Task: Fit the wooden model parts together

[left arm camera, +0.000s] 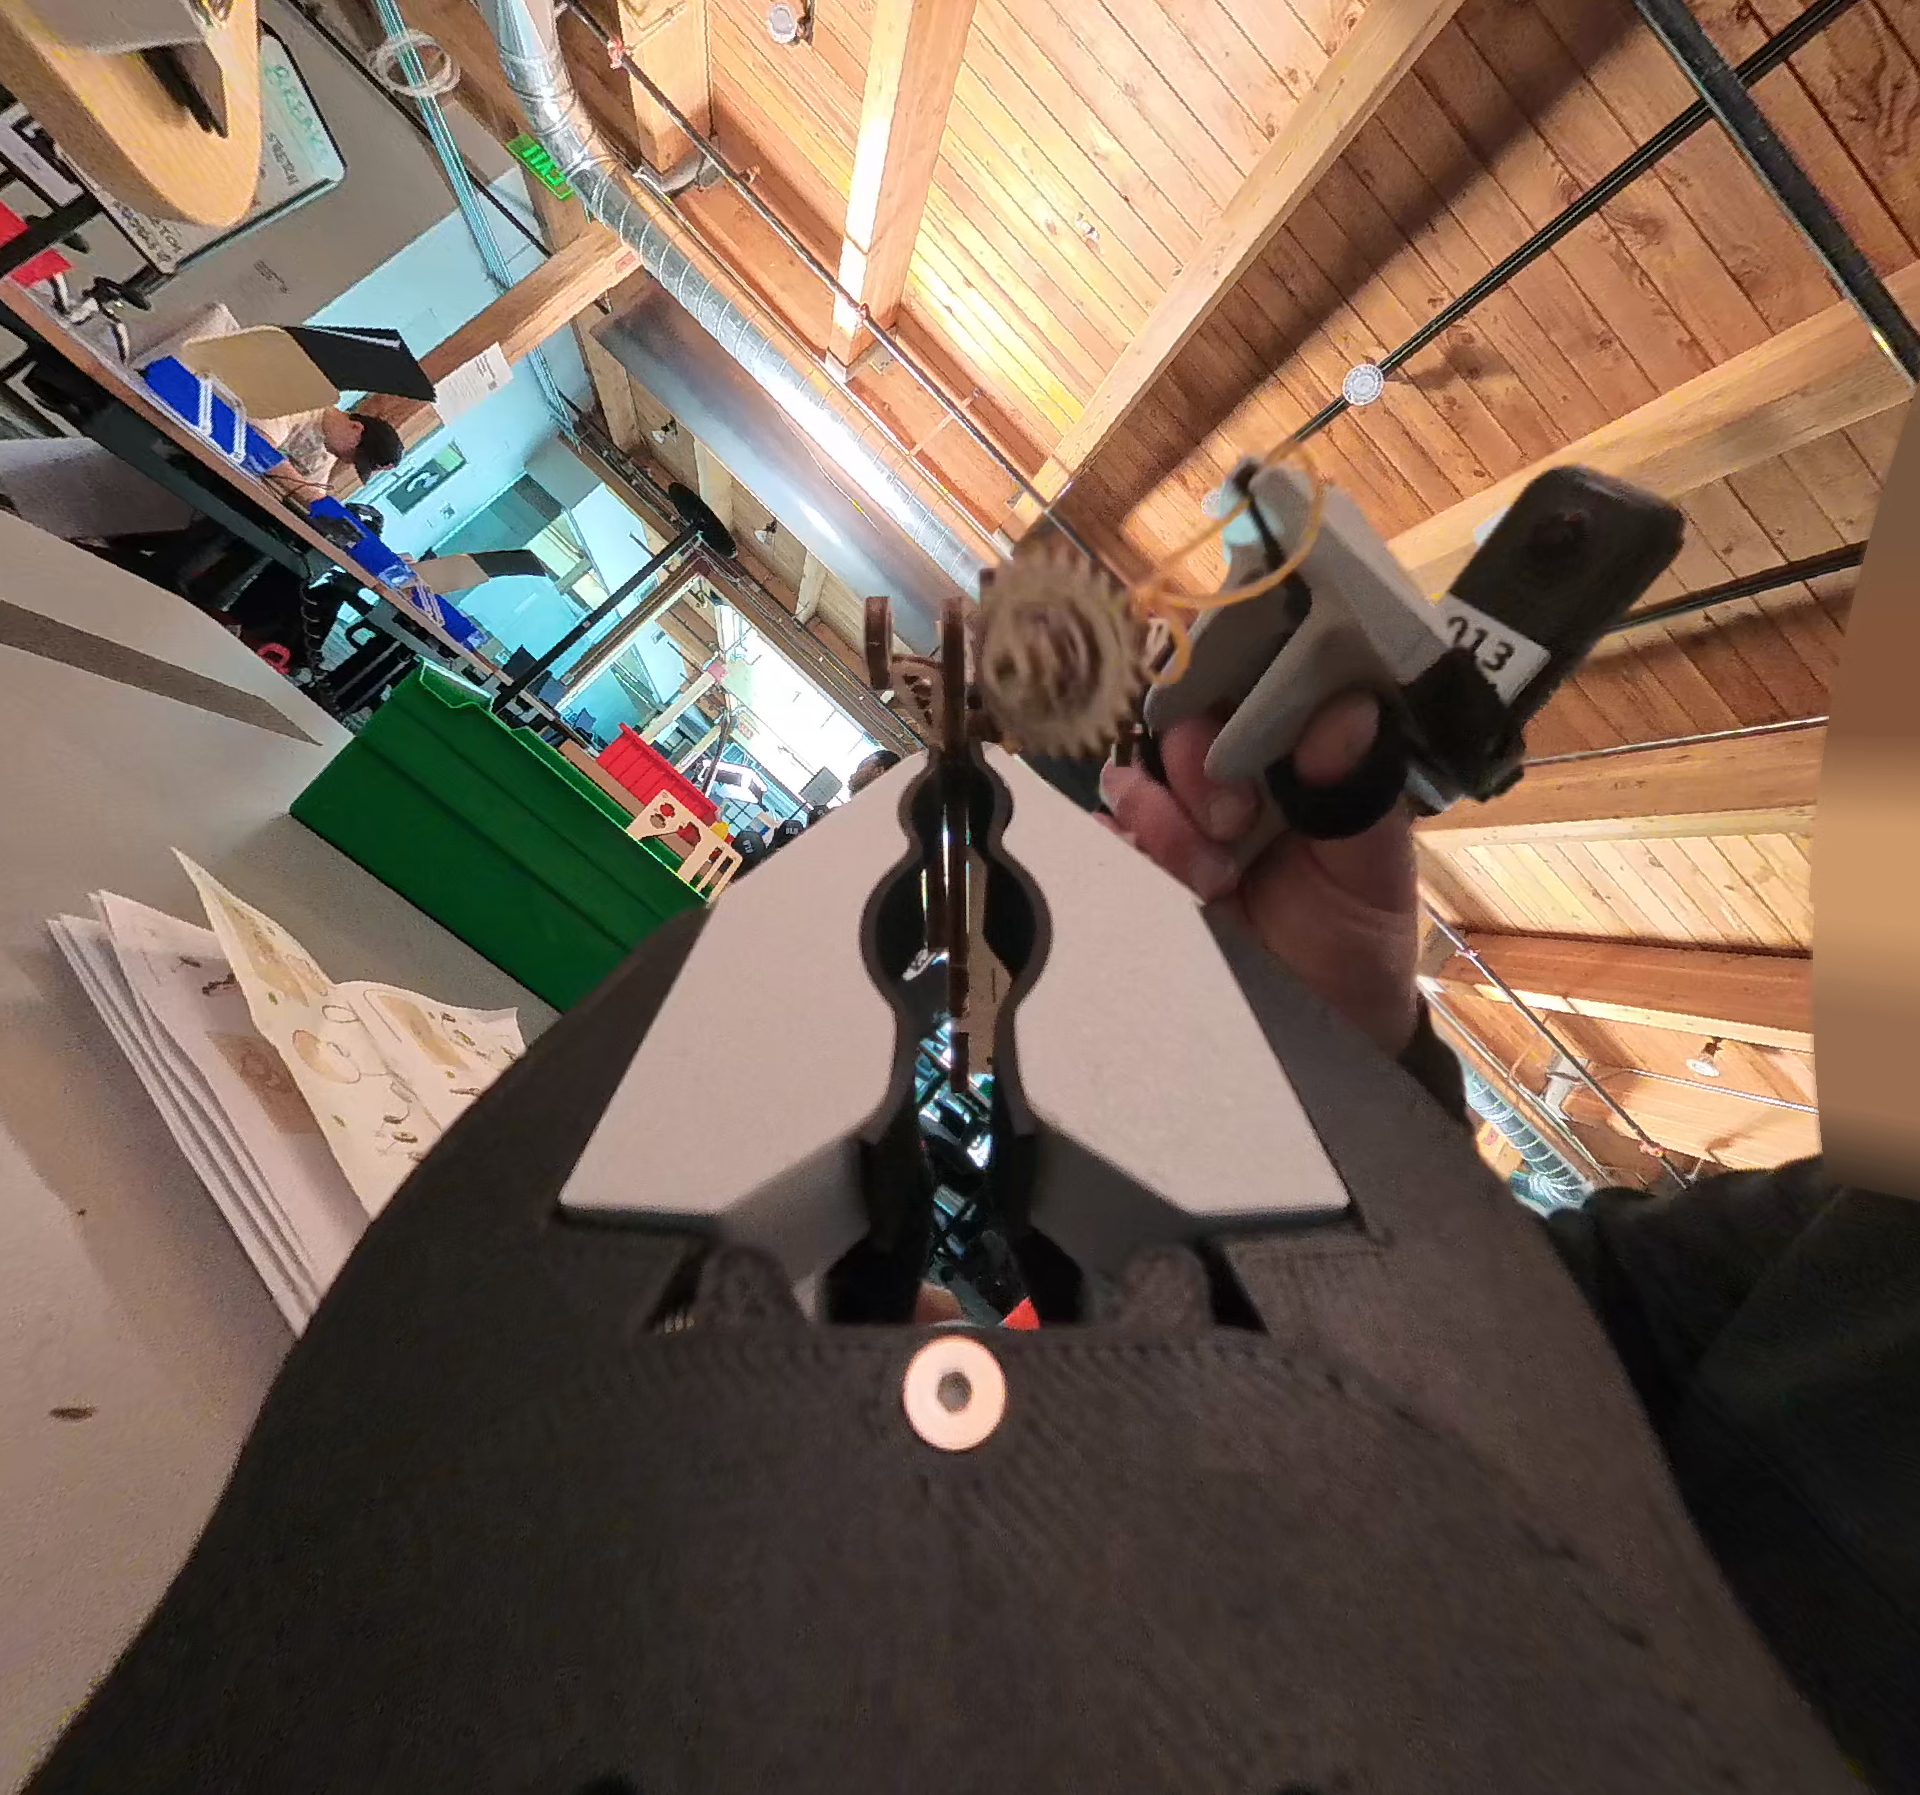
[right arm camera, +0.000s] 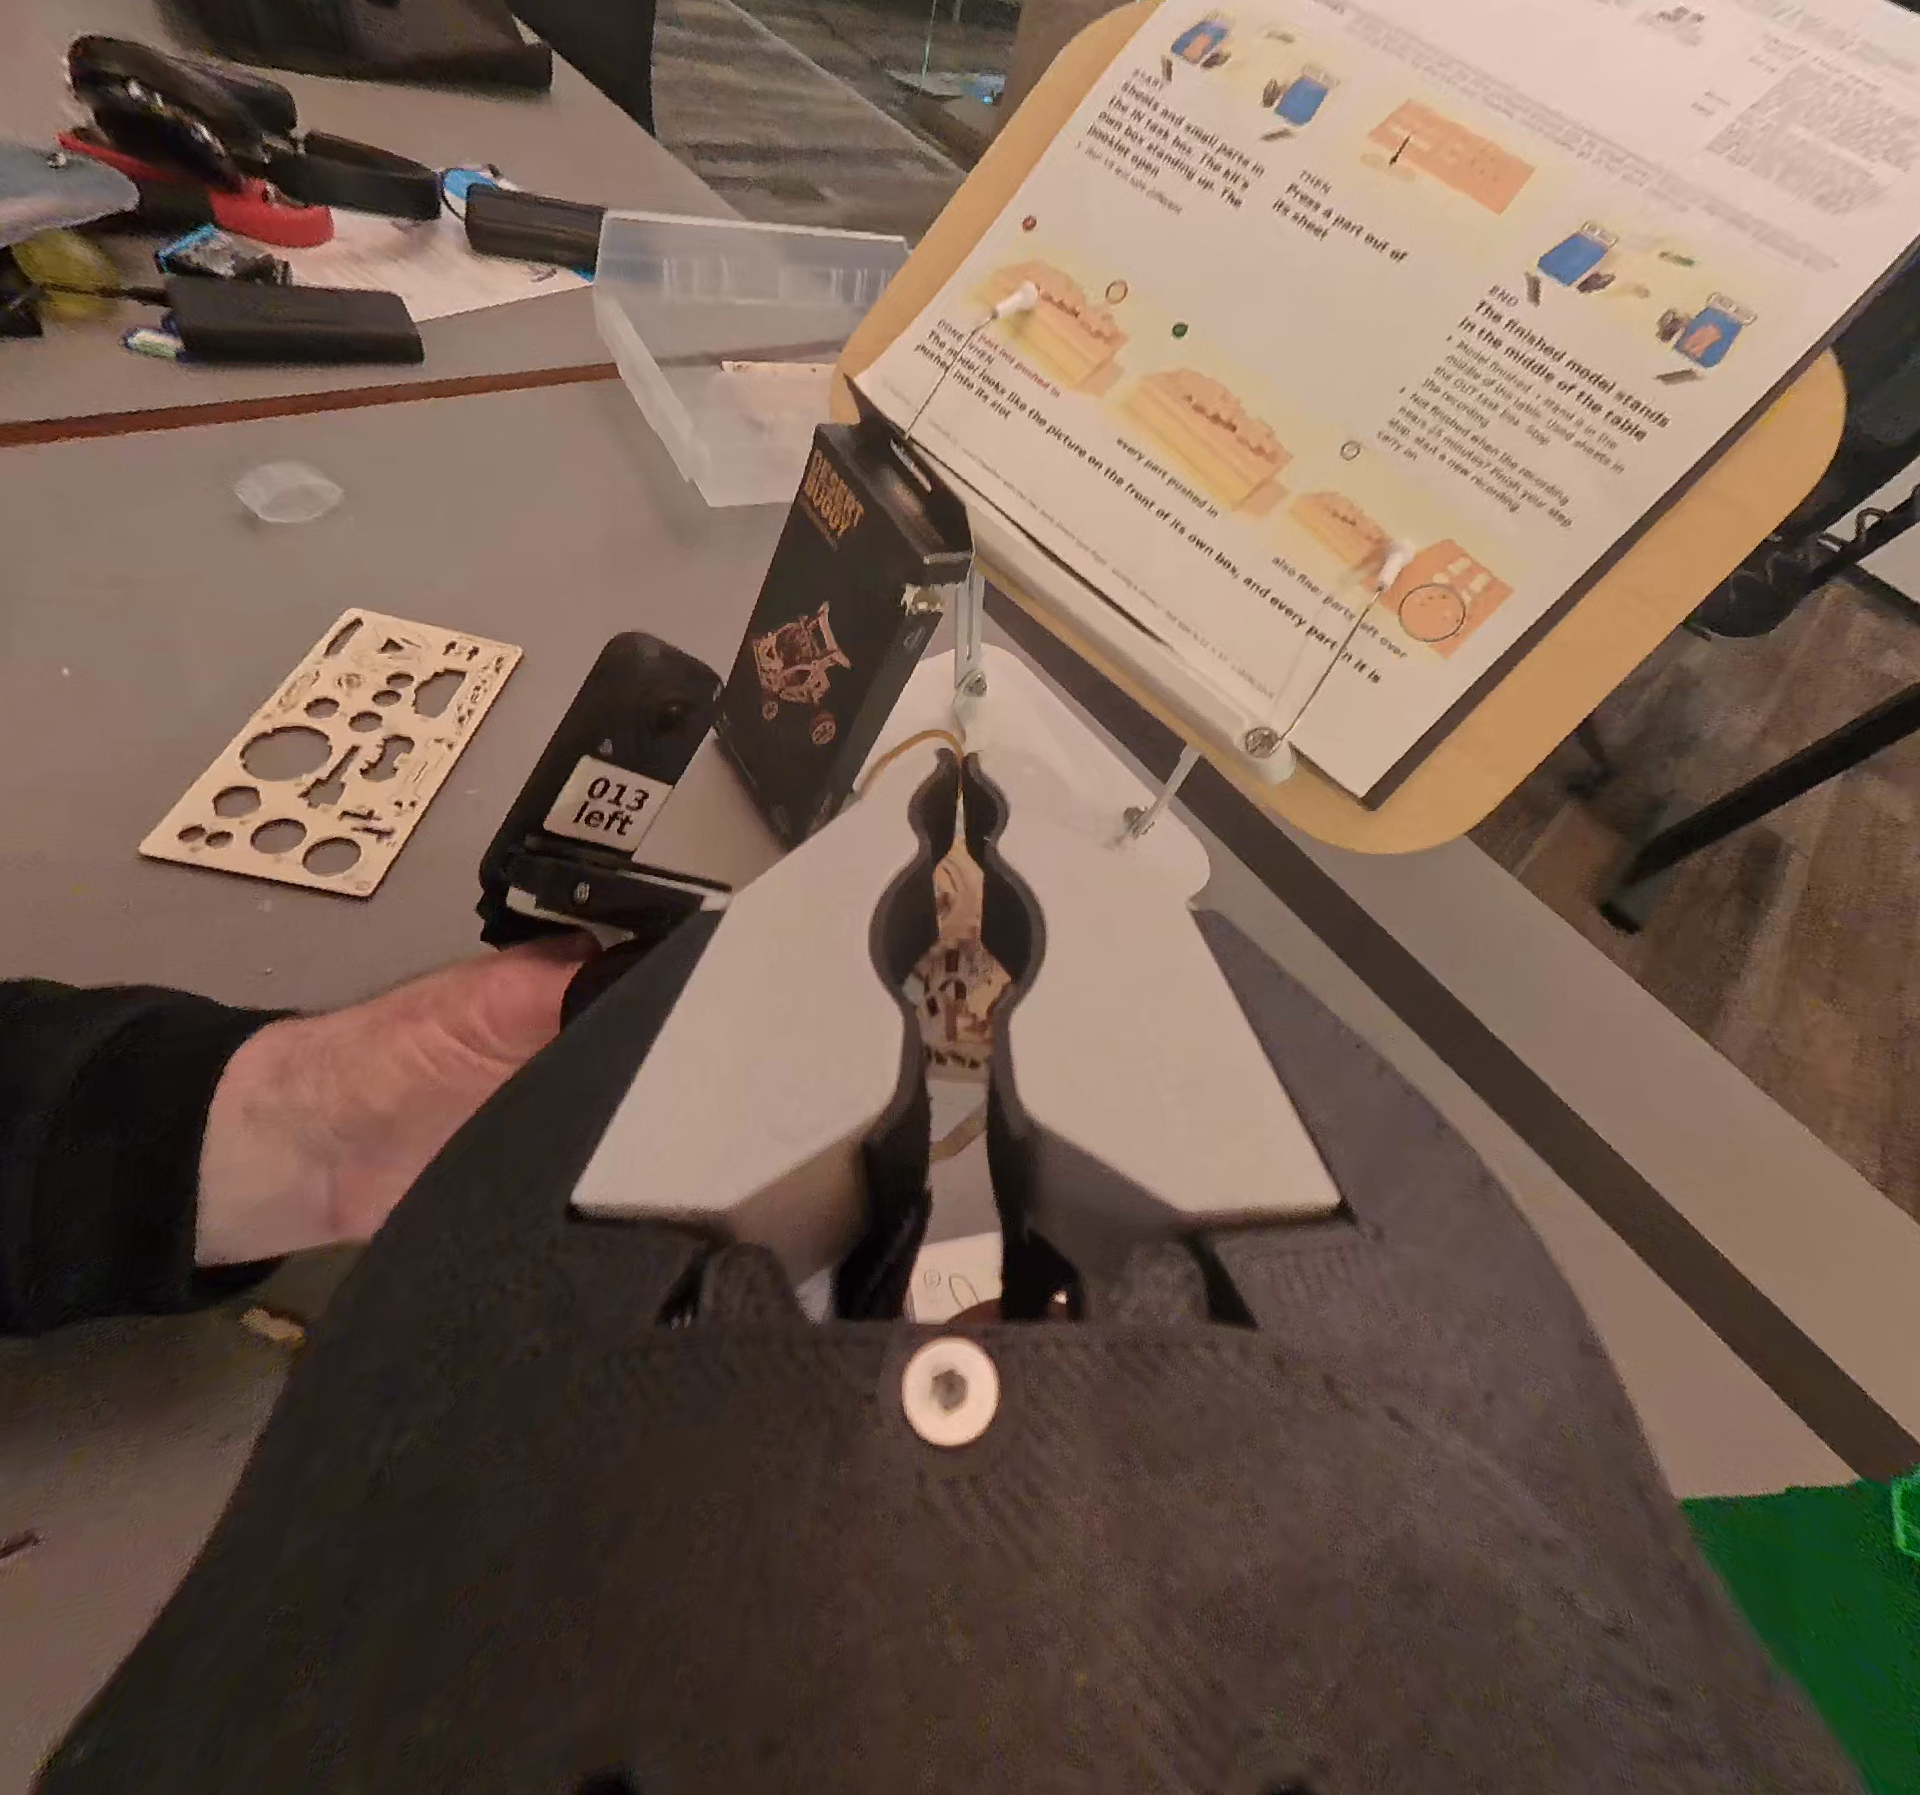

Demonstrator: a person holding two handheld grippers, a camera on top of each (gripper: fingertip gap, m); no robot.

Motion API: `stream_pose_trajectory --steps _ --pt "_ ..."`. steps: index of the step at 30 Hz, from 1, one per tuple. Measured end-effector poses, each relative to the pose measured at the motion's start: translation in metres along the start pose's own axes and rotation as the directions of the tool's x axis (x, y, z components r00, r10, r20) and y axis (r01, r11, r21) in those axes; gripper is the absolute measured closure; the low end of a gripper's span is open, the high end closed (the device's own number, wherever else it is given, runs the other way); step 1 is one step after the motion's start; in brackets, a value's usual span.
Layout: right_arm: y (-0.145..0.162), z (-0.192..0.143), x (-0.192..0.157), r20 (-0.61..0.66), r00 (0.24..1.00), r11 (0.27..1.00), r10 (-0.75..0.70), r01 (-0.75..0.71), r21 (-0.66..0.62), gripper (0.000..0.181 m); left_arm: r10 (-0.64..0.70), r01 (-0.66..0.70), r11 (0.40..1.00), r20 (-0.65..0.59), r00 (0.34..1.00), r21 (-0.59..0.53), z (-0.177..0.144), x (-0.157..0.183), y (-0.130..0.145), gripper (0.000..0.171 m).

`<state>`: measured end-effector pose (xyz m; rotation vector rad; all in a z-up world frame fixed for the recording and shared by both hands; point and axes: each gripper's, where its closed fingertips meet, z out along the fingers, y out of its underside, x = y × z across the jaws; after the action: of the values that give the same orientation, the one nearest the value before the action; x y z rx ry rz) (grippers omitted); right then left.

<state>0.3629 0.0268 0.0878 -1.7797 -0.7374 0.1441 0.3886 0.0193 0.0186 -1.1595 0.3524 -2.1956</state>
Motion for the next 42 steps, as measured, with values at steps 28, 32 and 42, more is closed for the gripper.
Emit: stream_pose_trajectory --steps 28,32,42 --pt "0.044 -0.011 -0.004 -0.147 0.887 0.893 -0.437 0.409 -0.187 0.181 -0.206 0.207 0.978 -0.05 0.977 0.026 0.004 -0.003 0.013 0.171" --pt "0.051 -0.022 -0.017 -0.115 0.86 0.863 -0.497 0.478 -0.162 0.181 -0.253 0.256 0.966 -0.065 0.965 0.044 0.003 -0.004 0.012 0.171" --pt "0.076 -0.034 -0.01 -0.128 0.89 0.891 -0.437 0.409 -0.196 0.181 -0.294 0.3 0.953 -0.099 0.951 0.047 0.004 -0.002 0.014 0.171"
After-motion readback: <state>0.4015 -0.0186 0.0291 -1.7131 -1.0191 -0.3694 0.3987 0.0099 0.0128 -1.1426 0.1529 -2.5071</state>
